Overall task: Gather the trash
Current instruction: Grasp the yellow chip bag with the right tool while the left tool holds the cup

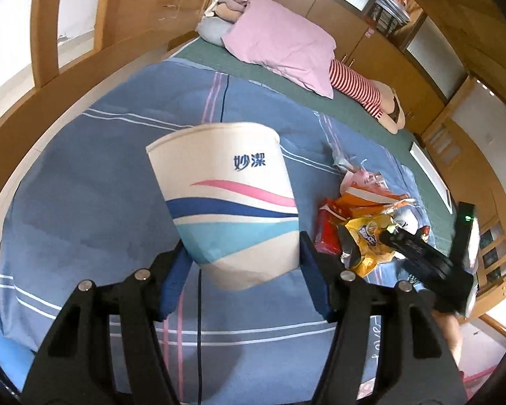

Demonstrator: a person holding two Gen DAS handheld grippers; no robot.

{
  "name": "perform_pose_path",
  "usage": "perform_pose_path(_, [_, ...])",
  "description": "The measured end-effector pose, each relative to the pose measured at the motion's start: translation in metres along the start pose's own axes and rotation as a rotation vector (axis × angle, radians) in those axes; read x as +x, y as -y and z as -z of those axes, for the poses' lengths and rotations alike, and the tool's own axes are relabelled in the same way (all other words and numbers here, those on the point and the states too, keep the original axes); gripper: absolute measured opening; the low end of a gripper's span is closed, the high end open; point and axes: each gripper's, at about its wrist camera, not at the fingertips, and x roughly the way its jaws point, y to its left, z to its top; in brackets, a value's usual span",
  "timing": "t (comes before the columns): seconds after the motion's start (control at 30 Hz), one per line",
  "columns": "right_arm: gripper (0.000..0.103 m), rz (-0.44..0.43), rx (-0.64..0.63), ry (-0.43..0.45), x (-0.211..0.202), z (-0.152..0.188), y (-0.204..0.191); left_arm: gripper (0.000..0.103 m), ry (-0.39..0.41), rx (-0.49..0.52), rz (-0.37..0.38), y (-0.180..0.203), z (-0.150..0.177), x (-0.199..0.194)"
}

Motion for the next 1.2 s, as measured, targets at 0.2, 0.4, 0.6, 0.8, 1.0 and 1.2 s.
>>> perform_pose_path(0.2, [0.034,-0.043,0.006,0.037,-0.005,0.021,-0.005,0.062,-0.001,0.07,-0.021,0.013,0.008,0.003])
perform_pose_path(0.4, [0.032,-0.009,0.052,0.201,-0.07,0.055,-0.008,0.062,0.049,0.11,-0.072,0.018,0.01,-0.006])
perform_pose_path(0.6, [0.032,0.043,-0.079,0.371,-0.119,0.078,-0.026,0.062,0.082,0.102,-0.15,0.004,0.018,-0.016])
perform_pose_path(0.8, [0.032,0.047,-0.08,0.365,-0.113,0.073,-0.023,0.062,0.07,0.1,-0.124,0.009,0.026,-0.017])
perform_pose_path(1.0, [0.032,0.024,-0.05,0.357,-0.112,0.074,-0.02,0.062,0.069,0.122,-0.097,0.019,0.025,-0.017])
perform_pose_path(1.2, [0.032,0.025,0.014,0.443,-0.166,0.086,0.033,0.062,0.045,0.114,0.082,0.037,0.023,-0.018])
